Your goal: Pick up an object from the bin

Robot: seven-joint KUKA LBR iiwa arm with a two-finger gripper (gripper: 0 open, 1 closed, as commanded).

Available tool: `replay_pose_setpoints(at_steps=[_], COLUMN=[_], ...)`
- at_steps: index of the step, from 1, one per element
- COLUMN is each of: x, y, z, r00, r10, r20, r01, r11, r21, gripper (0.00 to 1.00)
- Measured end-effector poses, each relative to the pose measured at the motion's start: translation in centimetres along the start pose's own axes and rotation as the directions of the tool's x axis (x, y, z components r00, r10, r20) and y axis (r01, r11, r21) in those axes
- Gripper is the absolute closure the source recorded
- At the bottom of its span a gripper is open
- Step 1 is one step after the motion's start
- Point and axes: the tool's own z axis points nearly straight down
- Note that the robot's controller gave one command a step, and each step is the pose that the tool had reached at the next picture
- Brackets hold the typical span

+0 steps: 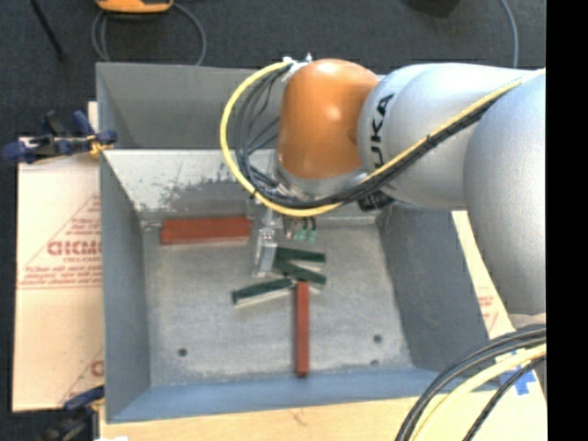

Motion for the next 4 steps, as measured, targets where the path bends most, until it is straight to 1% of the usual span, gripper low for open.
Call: replay_pose_setpoints(at_steps=[1, 2, 3, 4], x=[0.5, 1.4, 1.2, 1.2], y=[-0.5, -3.9, -3.6, -3.6], z=[0.4, 8.0, 9.1, 9.1], r00=[1.0, 0.996, 1.0, 1.0], r10=[-0.023, -0.087, -0.027, -0.026], r20=[-0.001, -0.009, -0.005, -0.005], r01=[0.023, 0.087, 0.027, 0.026], r11=[1.0, 0.996, 1.0, 1.0], r21=[0.001, -0.001, -0.002, -0.001], gripper=[0.0, 0.0, 1.0, 1.0])
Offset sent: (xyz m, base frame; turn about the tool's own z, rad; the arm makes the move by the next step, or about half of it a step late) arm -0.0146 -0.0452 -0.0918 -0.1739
